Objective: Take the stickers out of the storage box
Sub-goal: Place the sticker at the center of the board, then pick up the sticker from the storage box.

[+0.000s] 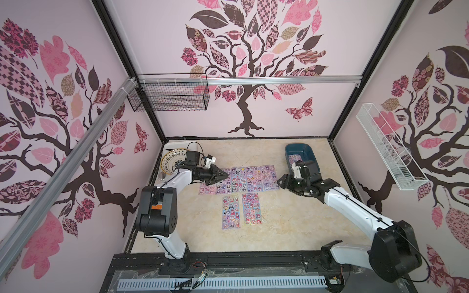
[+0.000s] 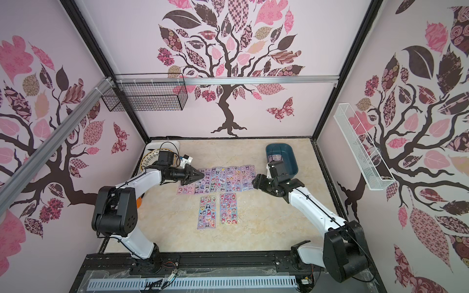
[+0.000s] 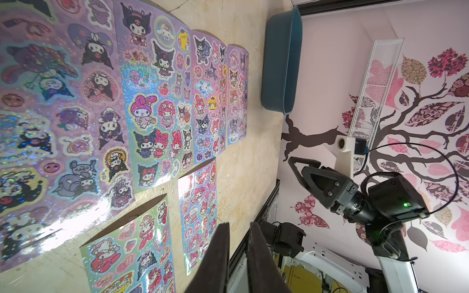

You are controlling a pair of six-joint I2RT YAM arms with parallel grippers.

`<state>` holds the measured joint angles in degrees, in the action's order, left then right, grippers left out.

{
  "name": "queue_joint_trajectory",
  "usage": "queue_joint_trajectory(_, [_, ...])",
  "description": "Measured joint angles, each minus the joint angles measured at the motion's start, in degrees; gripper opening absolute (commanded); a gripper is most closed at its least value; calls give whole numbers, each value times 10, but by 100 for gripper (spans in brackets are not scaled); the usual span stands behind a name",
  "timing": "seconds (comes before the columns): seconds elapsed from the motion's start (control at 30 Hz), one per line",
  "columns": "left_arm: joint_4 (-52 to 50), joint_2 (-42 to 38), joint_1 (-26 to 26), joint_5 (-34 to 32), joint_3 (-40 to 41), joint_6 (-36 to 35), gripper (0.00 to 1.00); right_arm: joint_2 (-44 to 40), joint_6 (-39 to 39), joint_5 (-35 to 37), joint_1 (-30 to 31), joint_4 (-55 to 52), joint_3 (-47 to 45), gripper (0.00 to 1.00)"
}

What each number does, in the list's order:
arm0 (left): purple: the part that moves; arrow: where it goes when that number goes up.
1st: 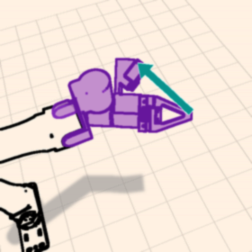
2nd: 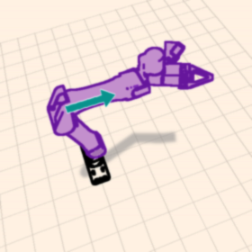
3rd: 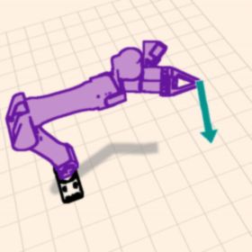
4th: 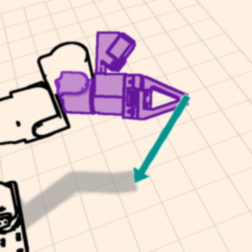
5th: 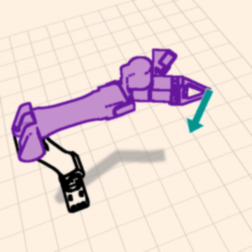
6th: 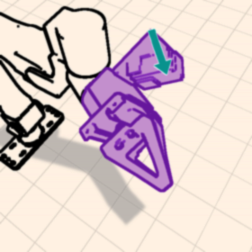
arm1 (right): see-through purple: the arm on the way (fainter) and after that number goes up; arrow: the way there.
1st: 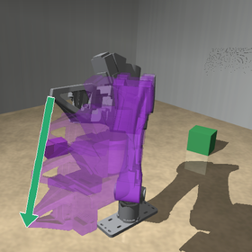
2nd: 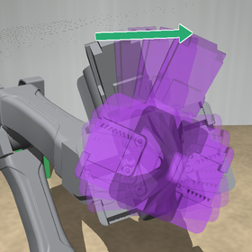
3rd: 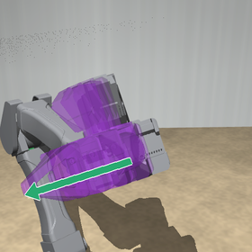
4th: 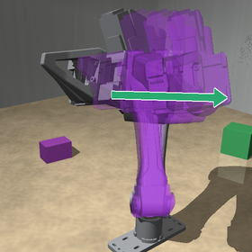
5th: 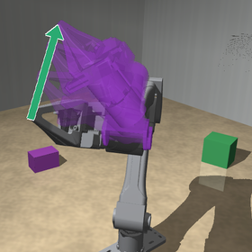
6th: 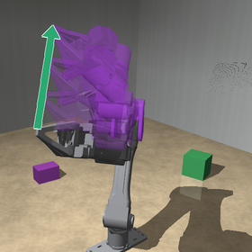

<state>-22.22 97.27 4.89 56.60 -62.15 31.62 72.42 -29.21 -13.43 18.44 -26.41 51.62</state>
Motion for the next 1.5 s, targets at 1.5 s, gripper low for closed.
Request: queue_joint_trajectory(1.5, [-32,-10,-1,-21,-3,-28,21,676,258,128,-184,-378,768,98])
